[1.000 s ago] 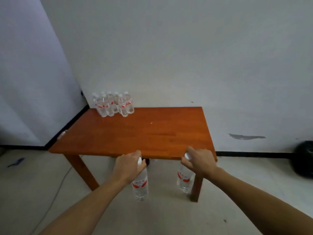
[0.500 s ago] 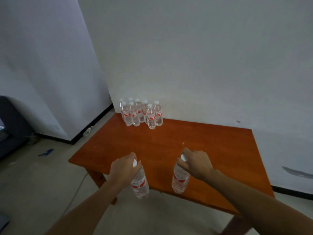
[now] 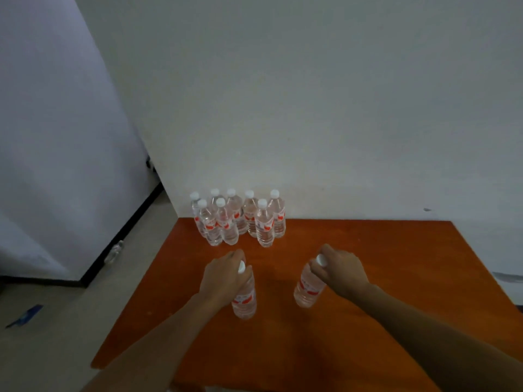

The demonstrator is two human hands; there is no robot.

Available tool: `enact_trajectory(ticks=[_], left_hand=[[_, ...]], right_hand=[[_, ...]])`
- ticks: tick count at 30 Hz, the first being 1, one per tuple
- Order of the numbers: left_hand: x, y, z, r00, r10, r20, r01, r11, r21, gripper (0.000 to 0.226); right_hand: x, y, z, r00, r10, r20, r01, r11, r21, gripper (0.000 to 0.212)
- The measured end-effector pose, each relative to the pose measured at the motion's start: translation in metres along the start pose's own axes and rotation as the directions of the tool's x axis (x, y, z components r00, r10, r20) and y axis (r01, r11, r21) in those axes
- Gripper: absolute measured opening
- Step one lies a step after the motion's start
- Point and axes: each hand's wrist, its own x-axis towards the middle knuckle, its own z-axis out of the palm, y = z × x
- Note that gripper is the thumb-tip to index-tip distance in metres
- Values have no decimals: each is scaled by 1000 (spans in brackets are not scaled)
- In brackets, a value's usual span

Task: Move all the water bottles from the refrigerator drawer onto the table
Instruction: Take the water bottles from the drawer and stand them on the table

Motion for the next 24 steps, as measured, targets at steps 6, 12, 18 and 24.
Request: enact_trajectory(ticks=[6,12,18,24], left_hand=[[85,-52,15,998,53,41,-51,998,-49,23],[165,-80,43,989,62,134,-56,997,-45,38],[234,-105,72,961,143,237,-148,989,3,39],[274,-118,84,965,156,210,-156,988,-18,35]], right_hand=[[74,-14,16,999,38,-35,-37,999,16,24],[155,-8,51,998,64,-8,-63,996,69,24],[224,-9,77,996,90,3,-90,992,90,36],[259,-12,96,989,144,-19,-143,987,72,33]])
